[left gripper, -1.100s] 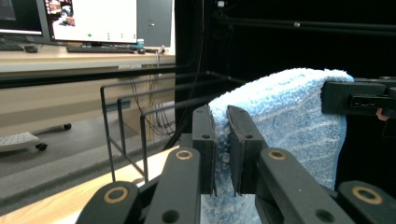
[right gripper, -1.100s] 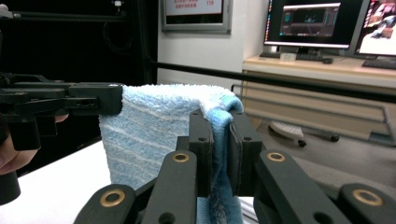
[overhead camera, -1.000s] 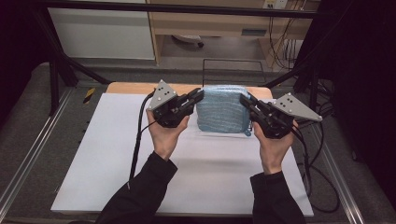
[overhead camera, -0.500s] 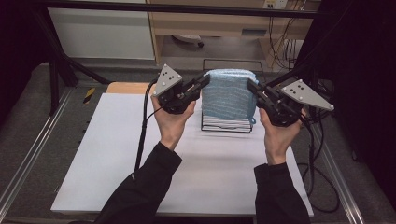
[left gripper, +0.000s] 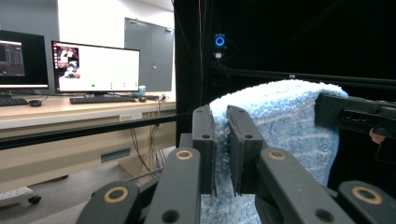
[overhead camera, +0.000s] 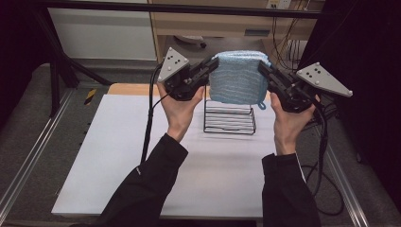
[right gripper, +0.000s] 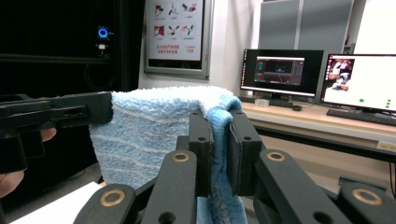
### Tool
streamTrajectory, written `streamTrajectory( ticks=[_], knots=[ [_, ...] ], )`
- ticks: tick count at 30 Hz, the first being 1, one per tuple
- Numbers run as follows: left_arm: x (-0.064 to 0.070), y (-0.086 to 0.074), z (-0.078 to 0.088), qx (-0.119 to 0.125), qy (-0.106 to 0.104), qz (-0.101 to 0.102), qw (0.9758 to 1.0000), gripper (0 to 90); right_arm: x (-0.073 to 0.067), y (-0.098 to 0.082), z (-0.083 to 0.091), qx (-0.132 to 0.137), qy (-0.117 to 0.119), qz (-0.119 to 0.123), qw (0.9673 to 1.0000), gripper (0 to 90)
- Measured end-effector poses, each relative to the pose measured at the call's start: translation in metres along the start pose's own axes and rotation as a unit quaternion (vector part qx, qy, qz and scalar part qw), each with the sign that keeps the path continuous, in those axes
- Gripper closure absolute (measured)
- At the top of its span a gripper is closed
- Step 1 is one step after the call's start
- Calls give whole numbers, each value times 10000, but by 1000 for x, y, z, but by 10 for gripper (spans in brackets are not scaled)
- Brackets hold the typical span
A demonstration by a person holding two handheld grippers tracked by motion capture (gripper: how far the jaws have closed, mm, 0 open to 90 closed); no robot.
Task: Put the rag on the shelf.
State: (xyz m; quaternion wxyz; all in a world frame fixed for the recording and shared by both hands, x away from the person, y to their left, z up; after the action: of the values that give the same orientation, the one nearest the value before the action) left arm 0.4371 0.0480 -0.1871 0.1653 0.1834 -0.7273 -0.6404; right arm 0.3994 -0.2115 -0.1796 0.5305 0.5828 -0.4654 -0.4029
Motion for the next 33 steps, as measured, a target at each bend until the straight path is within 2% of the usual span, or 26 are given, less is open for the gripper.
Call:
streamTrajectory(
  ticks=[9,19,21,25,33],
  knots=[
    [-5,16,-10,112,100,-158,9998,823,5,16,-13,143,-41,39,9999,821],
    [-17,25,-21,121,205,-131,9996,824,12,24,-31,159,-40,21,9999,821],
    [-20,27,-25,96,236,-192,9995,824,13,25,-36,155,-63,39,9999,820],
    [-27,28,-30,169,284,-161,9993,824,15,26,-44,220,-48,26,9997,821],
    [-39,26,-36,173,350,-204,9990,824,21,25,-66,174,-66,37,9998,820]
  ],
)
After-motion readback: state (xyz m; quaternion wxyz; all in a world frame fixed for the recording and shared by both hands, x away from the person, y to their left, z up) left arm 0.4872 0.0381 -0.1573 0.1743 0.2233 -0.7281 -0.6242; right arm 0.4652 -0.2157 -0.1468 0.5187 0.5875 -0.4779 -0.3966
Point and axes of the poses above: each handheld gripper's, and its own axes: z roughly backward along the jaws, y roughly out of its top, x roughly to its right, the point moved 1 cm from there along -z, roughly forward along the jaws, and after that the axes turned 15 degrees about -y, right-handed, at the moved point
